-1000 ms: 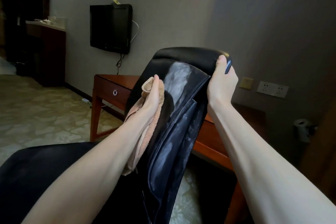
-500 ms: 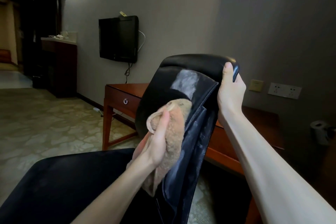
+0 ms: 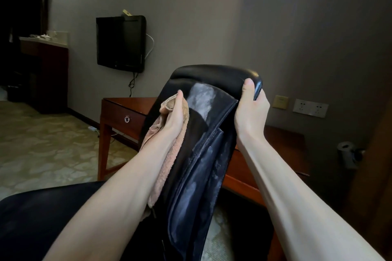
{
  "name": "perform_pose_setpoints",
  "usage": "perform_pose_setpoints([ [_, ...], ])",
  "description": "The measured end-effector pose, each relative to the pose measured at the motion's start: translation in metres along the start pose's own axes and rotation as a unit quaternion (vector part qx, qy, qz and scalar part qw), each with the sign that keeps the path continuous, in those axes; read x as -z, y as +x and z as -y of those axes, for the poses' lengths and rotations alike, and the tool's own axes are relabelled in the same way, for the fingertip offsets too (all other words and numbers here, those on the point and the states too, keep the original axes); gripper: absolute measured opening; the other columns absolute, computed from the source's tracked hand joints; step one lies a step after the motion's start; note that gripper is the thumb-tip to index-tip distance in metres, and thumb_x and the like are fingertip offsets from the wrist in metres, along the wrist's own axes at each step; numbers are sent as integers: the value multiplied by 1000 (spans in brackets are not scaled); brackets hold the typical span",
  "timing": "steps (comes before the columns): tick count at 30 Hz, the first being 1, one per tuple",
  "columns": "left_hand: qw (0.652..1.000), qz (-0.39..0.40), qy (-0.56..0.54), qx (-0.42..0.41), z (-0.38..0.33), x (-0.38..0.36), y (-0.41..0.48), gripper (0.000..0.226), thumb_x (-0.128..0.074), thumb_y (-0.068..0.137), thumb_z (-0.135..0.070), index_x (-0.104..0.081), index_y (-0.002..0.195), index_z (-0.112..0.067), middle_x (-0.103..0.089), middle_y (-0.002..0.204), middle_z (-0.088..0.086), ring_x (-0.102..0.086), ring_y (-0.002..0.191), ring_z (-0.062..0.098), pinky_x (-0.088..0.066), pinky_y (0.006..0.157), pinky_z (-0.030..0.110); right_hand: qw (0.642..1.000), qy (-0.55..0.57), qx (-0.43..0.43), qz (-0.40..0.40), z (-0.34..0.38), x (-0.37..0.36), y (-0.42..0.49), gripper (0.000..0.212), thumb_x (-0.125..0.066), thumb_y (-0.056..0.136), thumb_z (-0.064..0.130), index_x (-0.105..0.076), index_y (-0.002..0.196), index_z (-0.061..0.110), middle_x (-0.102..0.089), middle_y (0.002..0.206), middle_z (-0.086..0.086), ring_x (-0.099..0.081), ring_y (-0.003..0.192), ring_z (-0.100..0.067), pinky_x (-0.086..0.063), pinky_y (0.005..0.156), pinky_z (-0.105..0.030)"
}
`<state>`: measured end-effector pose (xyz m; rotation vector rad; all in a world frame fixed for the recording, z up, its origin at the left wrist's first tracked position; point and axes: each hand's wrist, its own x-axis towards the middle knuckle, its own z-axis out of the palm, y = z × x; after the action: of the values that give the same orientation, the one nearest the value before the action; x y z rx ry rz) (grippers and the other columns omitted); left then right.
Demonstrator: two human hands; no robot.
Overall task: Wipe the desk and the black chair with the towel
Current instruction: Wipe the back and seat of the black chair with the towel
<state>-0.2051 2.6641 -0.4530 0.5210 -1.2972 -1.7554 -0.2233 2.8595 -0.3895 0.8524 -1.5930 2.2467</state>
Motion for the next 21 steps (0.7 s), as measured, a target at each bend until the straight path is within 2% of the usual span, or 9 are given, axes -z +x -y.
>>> perform_pose_setpoints([
  [1,1000,3,-10,9,13,2,24,113,-55,46,-107,-58,130,-31,-51,148,-5,-48,137,19,-32,121,47,1000,1,0,-8,-1,-1,0,38,-47,107,45,-66,127,18,-71,113,5,-65,106,-10,-48,96,-29],
  [3,1000,18,-19,17,26,7,39,123,-65,43,-103,-55,144,-32,-58,145,-2,-58,130,23,-42,115,50,1000,4,0,-8,0,-7,-3,37,-46,107,45,-67,124,19,-72,110,5,-66,104,-10,-49,95,-29],
  [7,996,90,-8,-14,14,2,-5,90,-72,59,-93,-74,119,-26,-68,134,10,-63,128,31,-40,117,51,1000,18,-3,-9,1,-7,-5,36,-47,107,45,-67,124,20,-72,108,7,-67,102,-8,-51,94,-29],
  [9,991,124,1,-51,2,2,-41,92,-71,65,-89,-71,126,-20,-68,135,9,-61,131,28,-37,120,49,1000,17,-3,-4,1,-6,-5,37,-47,107,45,-67,125,20,-72,110,6,-67,104,-9,-52,97,-31],
  [12,980,164,62,-97,-11,7,-102,110,-62,61,-97,-55,148,-30,-60,147,-5,-54,137,15,-31,124,46,1000,11,1,-7,2,-5,-6,35,-47,106,45,-68,122,21,-72,108,7,-67,103,-8,-52,100,-34],
  [14,968,193,108,-120,-16,12,-133,101,-52,65,-99,-54,146,-39,-58,148,-11,-51,138,9,-30,125,47,1000,14,1,-7,2,-6,-5,34,-48,106,45,-68,121,22,-72,107,8,-67,103,-9,-52,102,-36],
  [16,962,205,121,-130,-16,17,-157,83,-48,70,-92,-59,137,-43,-61,143,-15,-52,136,6,-31,124,45,1000,15,0,-3,4,-4,-5,34,-48,107,43,-67,122,20,-72,108,8,-67,104,-8,-52,101,-34],
  [18,965,205,77,-146,-10,20,-175,80,-51,72,-86,-66,132,-35,-67,137,-8,-58,133,12,-34,122,46,1000,16,2,1,5,-3,-5,33,-48,107,41,-68,122,19,-71,106,9,-66,101,-6,-51,97,-30],
  [21,977,143,-97,-128,-2,18,-189,77,-68,72,-72,-72,126,-17,-73,125,10,-67,122,26,-48,110,46,1000,19,7,9,6,-5,-6,32,-48,107,40,-68,122,19,-71,105,10,-65,99,-3,-48,90,-24],
])
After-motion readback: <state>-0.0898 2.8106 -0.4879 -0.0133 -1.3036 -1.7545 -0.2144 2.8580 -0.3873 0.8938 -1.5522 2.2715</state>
